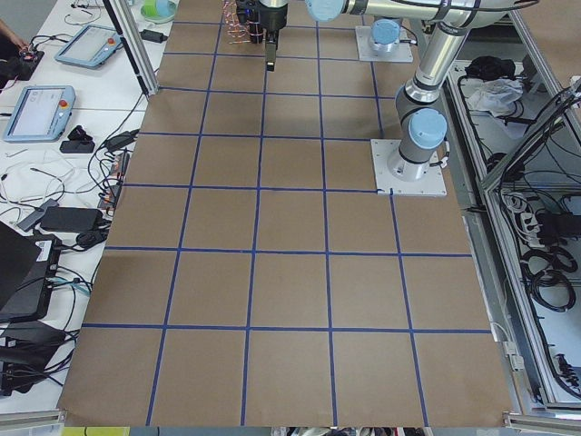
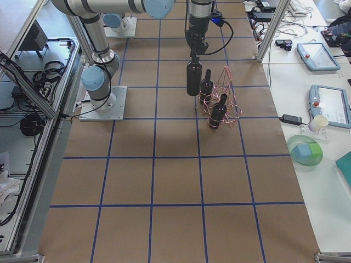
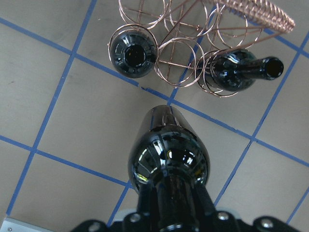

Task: Place wine into wine basket
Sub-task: 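Tilt and insert the bottle into an empty basket ring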

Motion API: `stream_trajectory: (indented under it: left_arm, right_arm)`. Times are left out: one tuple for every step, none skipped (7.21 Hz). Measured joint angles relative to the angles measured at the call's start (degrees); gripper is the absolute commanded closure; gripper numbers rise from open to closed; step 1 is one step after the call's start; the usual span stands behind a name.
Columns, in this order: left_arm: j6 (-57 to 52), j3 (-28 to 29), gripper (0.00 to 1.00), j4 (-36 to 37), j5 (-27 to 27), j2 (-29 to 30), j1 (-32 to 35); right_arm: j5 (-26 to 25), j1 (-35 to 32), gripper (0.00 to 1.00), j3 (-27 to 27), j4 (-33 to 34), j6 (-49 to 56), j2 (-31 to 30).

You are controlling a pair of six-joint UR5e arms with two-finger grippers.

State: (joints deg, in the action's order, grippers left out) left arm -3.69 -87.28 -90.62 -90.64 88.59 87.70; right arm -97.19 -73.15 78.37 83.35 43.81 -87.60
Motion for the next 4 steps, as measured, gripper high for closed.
stream_trajectory:
  left_arm:
    - [0.00, 0.00, 0.00, 0.00, -0.02, 0.00, -0.03]
    - [0.00, 0.00, 0.00, 0.00, 0.00, 0.00, -0.04]
    - [0.00, 0.00, 0.00, 0.00, 0.01, 0.00, -0.02]
    - [0.00, 0.00, 0.00, 0.00, 0.02, 0.00, 0.01]
  right_arm:
    - [0.85, 0.02, 1.00, -0.11, 2.19, 1.16, 1.47]
    - [1.51, 0.03, 1.00, -0.18, 4.19, 2.18, 2.88]
    - [1.87, 0.02, 1.00, -0.37, 5.97, 3.27, 4.18]
    - [2.04, -0.01, 1.00, -0.88, 7.05, 3.96, 5.36]
